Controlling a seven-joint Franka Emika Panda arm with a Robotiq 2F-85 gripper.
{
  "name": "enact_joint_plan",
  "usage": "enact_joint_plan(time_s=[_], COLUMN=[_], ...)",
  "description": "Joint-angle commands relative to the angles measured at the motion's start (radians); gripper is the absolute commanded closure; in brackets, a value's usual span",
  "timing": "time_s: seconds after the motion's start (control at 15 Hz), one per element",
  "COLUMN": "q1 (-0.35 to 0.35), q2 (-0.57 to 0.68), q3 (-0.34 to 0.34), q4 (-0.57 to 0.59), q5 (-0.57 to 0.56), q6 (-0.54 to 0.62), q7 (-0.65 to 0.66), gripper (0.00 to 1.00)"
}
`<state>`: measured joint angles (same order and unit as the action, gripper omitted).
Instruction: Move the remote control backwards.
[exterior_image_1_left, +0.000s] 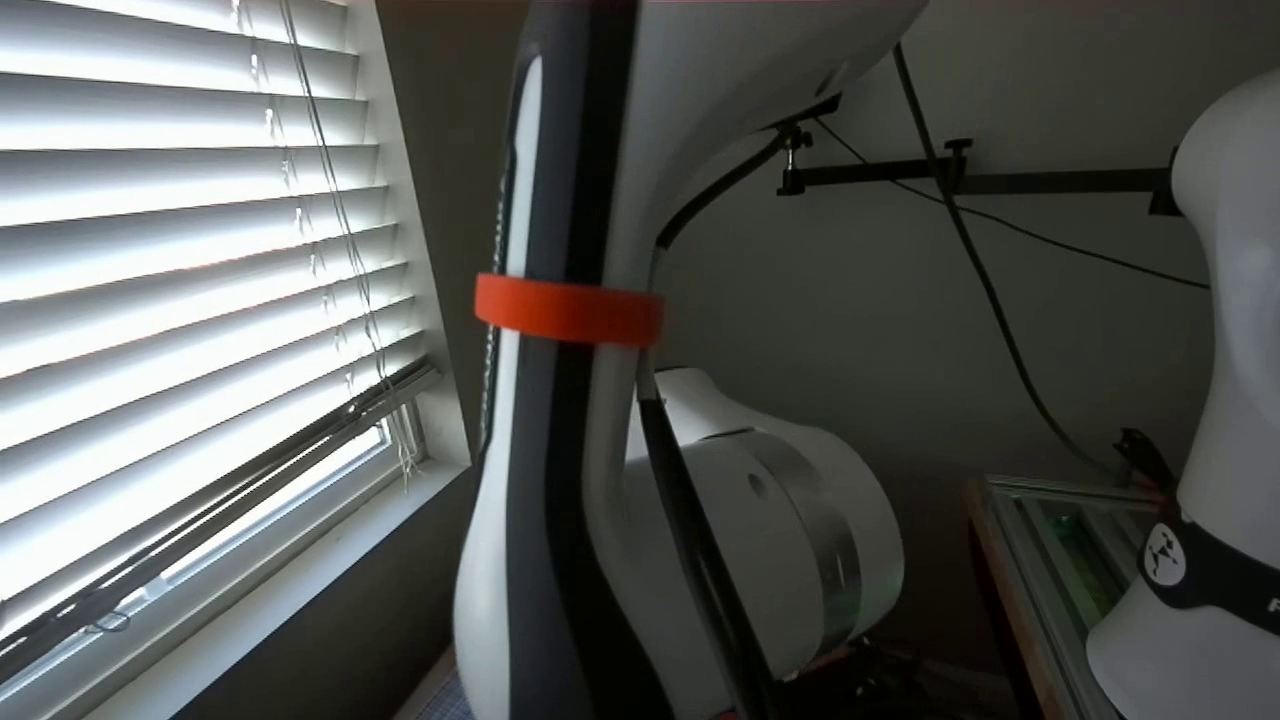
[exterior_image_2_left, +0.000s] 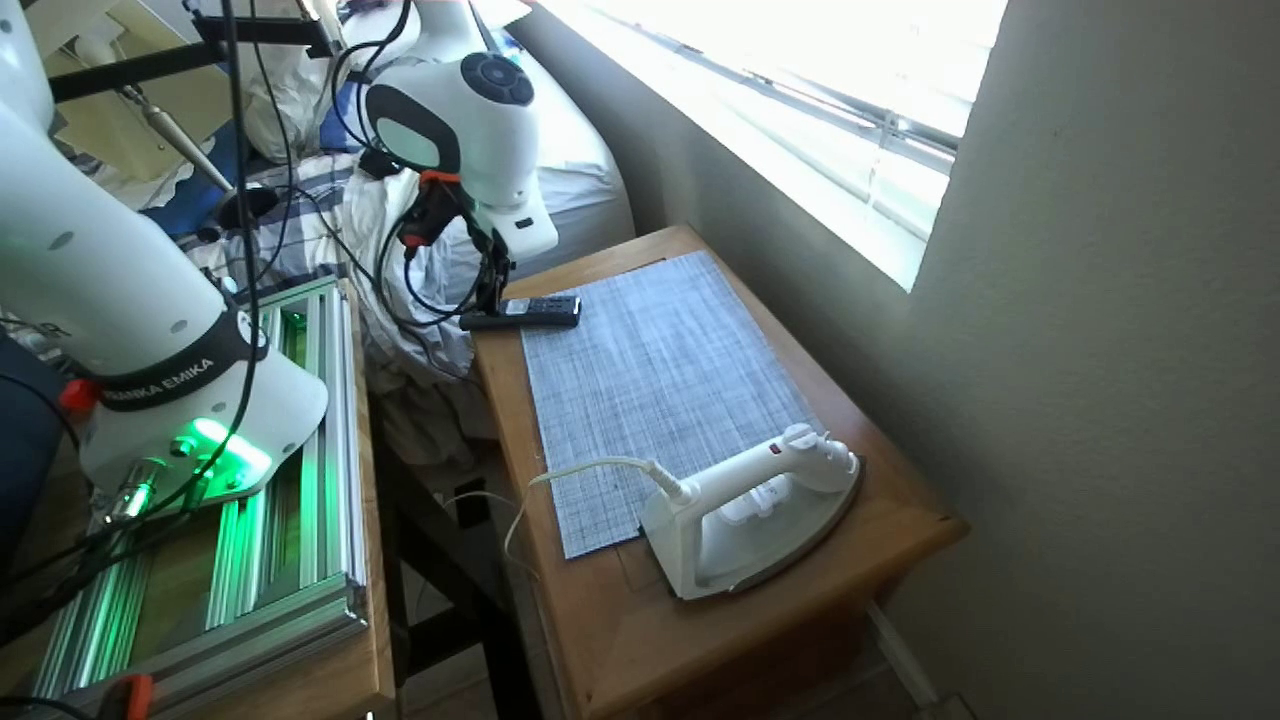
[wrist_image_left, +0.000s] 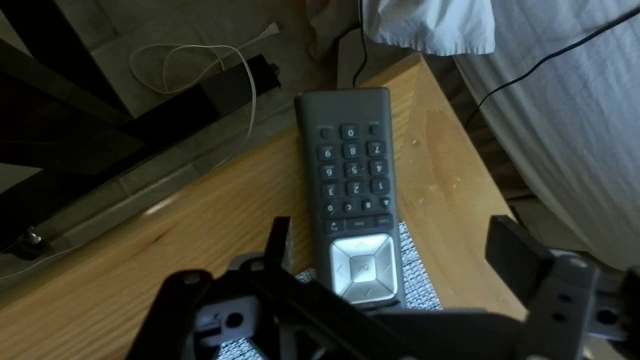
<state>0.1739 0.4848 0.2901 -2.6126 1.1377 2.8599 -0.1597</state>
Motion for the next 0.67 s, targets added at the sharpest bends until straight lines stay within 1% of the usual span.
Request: enact_joint_plan(time_s=[0.0,0.07,0.2,0.4,0.53,0.6], q1=[0.017,0.024,0.033,0.034,0.031,0.030], q2=[0.092,0.109,0.136,0.170,0.188,0.194], q3=[0.015,0.011,0.006,0.007,0.011,0.013], q4=[0.053,0.059,0.072,0.090,0.102,0.108], q5=[0.018,0.008,0.003,0.000,0.001,0.002], q6=[0.080,0.100,0.134,0.168,0.181,0.186], q7=[-0.030,-0.022,-0.014,-0.012,-0.016,-0.017], gripper=[0.08,0.09,0.13,0.12,0.15,0.23])
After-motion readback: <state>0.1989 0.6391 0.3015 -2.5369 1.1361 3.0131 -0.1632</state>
